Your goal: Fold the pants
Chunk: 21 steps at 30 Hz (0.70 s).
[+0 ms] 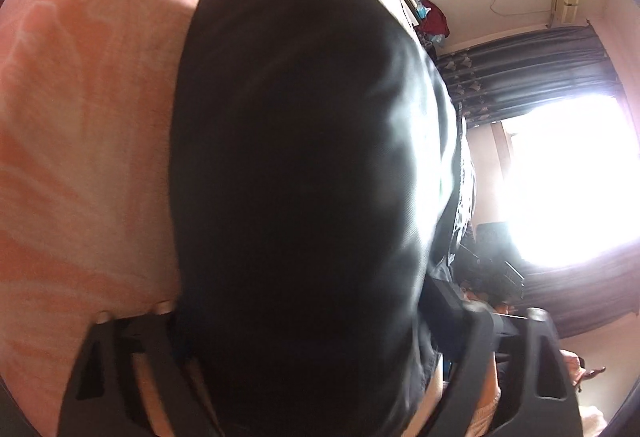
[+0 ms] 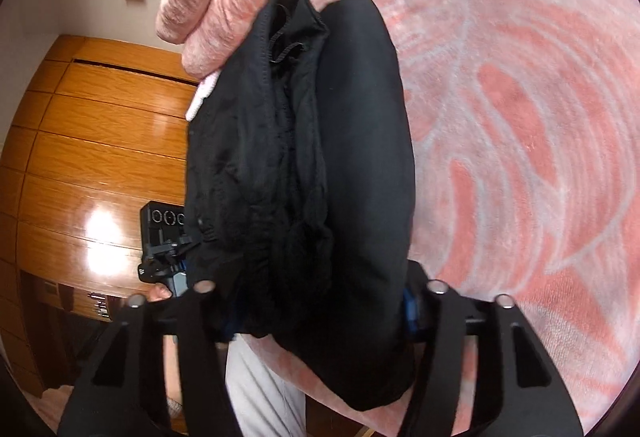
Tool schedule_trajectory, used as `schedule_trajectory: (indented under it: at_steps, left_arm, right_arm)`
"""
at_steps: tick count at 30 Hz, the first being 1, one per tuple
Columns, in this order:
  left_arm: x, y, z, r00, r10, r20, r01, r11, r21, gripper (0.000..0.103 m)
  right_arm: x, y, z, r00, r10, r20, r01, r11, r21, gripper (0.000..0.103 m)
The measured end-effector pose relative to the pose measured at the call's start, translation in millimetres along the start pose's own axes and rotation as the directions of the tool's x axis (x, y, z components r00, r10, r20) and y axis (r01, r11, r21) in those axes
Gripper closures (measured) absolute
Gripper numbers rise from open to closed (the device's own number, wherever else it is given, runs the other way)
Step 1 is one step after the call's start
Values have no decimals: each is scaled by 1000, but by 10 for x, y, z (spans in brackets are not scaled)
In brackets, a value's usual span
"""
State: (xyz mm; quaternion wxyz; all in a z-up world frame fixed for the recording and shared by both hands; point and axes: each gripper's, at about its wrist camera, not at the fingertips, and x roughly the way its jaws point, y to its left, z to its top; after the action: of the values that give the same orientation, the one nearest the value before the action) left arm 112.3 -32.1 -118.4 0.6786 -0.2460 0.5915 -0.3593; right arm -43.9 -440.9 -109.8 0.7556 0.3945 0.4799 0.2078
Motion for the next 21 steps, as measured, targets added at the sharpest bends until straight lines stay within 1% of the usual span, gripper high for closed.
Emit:
schedule_trajectory:
  at_steps: [1, 2, 3, 4, 6, 8, 10, 13, 17, 19, 21]
  left_arm:
    - [-39, -16, -7, 1000, -3, 16, 3, 1000, -2, 40]
    - [-79, -36, -13, 999, -8, 35, 8, 1000, -4, 45]
    - [-101, -53, -13, 999, -9, 47, 10, 1000, -7, 52]
    - [-125, -79, -15, 998, -8, 64, 8, 1000, -10, 56]
    - [-166, -130, -37, 995, -5, 102, 6, 1000, -6, 61]
    - [-213, -208, -59, 986, -28, 162, 26, 1000, 15, 63]
    - [-264, -294, -24, 978, -50, 204, 43, 998, 36, 63]
    - [-307, -472, 75, 965, -59, 257, 35, 995, 99, 63]
    - [-334, -593, 354, 948, -73, 311, 35, 992, 125, 63]
    - [-301, -604, 557, 940, -68, 335, 25, 991, 130, 63]
    - [-248, -628, 656, 937, -54, 346, 6, 990, 139, 63]
  right_arm:
    - [-5, 69, -20, 1000, -21, 9, 21, 999, -26, 57]
    - [-13, 166, -38, 999, -48, 19, 50, 997, -61, 59]
    - [-15, 247, -45, 997, -70, 28, 72, 993, -90, 60]
    - [-22, 319, -48, 995, -89, 36, 92, 989, -113, 61]
    - [-61, 461, -48, 992, -110, 53, 117, 980, -161, 62]
    - [-133, 584, -56, 989, -127, 72, 139, 969, -206, 63]
    - [-165, 704, -2, 985, -143, 93, 161, 957, -241, 63]
    - [-233, 852, 164, 979, -160, 130, 191, 940, -284, 63]
    - [-283, 1001, 540, 969, -160, 186, 215, 918, -333, 63]
    - [-236, 1019, 791, 968, -159, 194, 219, 914, -343, 63]
    - [-133, 1007, 1007, 968, -161, 192, 220, 915, -338, 63]
